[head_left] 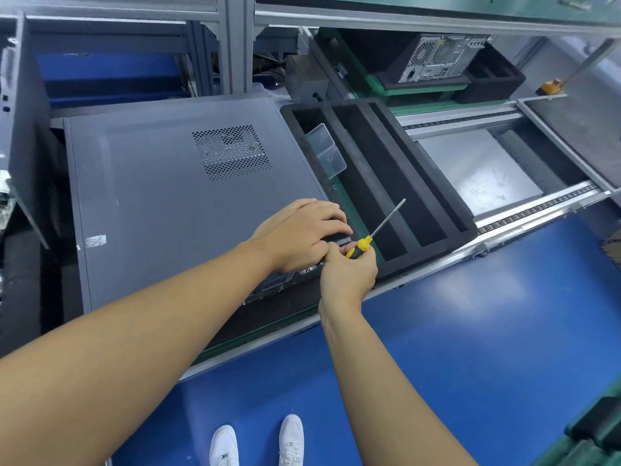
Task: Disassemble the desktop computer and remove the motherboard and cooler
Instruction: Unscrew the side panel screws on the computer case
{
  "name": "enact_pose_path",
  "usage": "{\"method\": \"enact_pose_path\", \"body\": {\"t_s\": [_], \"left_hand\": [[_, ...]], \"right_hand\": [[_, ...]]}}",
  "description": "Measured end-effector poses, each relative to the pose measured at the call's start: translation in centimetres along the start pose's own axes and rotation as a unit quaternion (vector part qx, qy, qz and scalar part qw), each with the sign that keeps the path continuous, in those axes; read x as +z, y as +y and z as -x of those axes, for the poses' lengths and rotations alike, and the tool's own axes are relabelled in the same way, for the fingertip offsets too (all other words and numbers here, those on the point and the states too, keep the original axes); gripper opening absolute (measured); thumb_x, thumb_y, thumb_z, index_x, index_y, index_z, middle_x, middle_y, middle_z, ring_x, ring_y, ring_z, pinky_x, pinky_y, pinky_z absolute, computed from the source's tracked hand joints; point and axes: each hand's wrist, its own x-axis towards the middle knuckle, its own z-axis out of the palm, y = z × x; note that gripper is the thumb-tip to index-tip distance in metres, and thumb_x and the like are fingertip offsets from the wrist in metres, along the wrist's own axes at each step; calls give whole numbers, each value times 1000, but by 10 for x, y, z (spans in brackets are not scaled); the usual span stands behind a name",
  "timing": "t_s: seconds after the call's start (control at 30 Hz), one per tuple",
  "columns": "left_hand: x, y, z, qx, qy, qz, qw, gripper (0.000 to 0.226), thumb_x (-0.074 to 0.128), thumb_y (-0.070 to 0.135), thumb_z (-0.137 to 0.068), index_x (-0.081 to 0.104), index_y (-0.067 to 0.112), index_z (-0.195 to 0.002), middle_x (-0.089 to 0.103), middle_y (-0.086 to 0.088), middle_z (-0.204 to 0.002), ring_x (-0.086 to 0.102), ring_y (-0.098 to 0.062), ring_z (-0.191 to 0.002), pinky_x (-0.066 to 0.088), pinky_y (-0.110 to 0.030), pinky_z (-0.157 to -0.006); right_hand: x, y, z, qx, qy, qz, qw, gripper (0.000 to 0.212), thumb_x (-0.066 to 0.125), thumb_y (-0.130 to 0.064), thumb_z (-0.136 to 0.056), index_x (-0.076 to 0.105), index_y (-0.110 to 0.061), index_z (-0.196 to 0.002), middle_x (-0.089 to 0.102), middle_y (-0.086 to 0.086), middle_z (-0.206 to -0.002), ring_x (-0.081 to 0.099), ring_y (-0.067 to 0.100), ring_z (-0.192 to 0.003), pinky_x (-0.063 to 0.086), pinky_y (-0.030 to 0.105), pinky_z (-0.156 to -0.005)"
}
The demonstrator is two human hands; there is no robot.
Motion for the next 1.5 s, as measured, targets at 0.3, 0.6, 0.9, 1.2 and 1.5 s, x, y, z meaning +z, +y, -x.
{"method": "enact_pose_path", "body": {"t_s": [0.3, 0.6, 0.9, 1.2, 1.5], "left_hand": [[-3, 1, 0, 3, -6, 0, 1000, 46, 34, 25, -92, 60, 33, -130, 52, 12, -139, 35, -9, -138, 22, -36, -119], [-3, 2, 1, 14, 3, 3, 1000, 51, 28, 31, -90, 61, 32, -129, 54, 11, -138, 38, -11, -136, 23, -36, -119], [-7, 0, 4, 109, -8, -72, 991, 29, 59, 27, -82, 66, 28, -110, 56, 4, -121, 52, -18, -111, 43, -41, -93], [13, 39, 39, -26, 147, -187, 971, 19, 54, 24, -92, 72, 19, -88, 58, -1, -82, 53, -23, -73, 37, -37, -61], [26, 78, 48, -288, 117, -7, 950, 29, 44, 36, -101, 71, 31, -110, 69, 10, -89, 64, -20, -75, 51, -34, -60]], "right_hand": [[2, -1, 1, 24, 5, -30, 999, 23, 71, -13, -77, 51, -25, -78, 60, -7, -72, 57, 10, -64, 47, 25, -57], [-2, 1, -1, 29, -12, -54, 998, 21, 71, -12, -77, 52, -22, -79, 57, -9, -70, 53, 4, -58, 46, 21, -56], [-23, 2, -11, 81, -122, -111, 983, 21, 64, -7, -79, 50, -22, -79, 51, -10, -63, 43, 11, -58, 41, 28, -58], [-40, 14, -15, 90, -202, -167, 961, 24, 58, 4, -88, 62, -20, -85, 65, 0, -83, 49, 7, -59, 45, 19, -57], [-48, 17, -20, 15, -208, -59, 976, 13, 55, -5, -88, 62, -15, -92, 57, -2, -72, 52, 10, -63, 47, 27, -64]]}}
